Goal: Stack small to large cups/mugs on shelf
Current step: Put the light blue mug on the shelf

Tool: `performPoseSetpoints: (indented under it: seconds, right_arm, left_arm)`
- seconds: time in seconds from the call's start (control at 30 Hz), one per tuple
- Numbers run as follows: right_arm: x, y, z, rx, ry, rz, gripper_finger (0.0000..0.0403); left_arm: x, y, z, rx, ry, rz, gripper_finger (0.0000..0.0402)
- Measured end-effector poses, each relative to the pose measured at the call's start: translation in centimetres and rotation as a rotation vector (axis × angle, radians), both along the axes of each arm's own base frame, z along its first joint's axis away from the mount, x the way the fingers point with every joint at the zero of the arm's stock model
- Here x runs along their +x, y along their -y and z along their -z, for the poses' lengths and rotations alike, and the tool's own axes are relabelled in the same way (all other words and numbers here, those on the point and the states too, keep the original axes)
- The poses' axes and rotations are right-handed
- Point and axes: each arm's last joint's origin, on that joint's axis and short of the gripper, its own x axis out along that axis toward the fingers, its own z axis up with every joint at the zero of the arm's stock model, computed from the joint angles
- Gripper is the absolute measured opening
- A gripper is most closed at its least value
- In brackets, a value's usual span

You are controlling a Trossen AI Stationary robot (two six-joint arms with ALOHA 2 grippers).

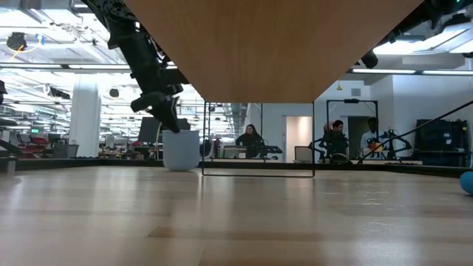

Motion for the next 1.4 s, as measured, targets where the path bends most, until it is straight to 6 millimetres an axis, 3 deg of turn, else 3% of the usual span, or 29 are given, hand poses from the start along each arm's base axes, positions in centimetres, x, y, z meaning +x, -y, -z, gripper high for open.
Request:
performPoseSetpoints:
  seconds: [0.4,0.63,0.83,1.4]
  right_arm:
    - [0.0,0.0,0.0,0.0,0.0,0.0,0.0127]
    - [0.0,0.0,0.0,0.0,0.0,0.0,0.0127]
    - [0.0,0.0,0.0,-0.001,-0.001,0.0,0.0127]
    - [0.0,0.0,0.0,-0.008,-0.005,-0.003,0.0127]
  left_arm:
    - [-0.6,2.6,0.5,-0.129,-0.081,-0.072,0.0]
    - [0.3,5.0,-2.5,-0.166,-0.092,-0.049,0.0]
    - [0.3,7.9,-4.3,-0.226,-0.143,-0.045,0.0]
    - [-0.6,16.4,-3.7,-0.376,-0.148,-0.07,0.0]
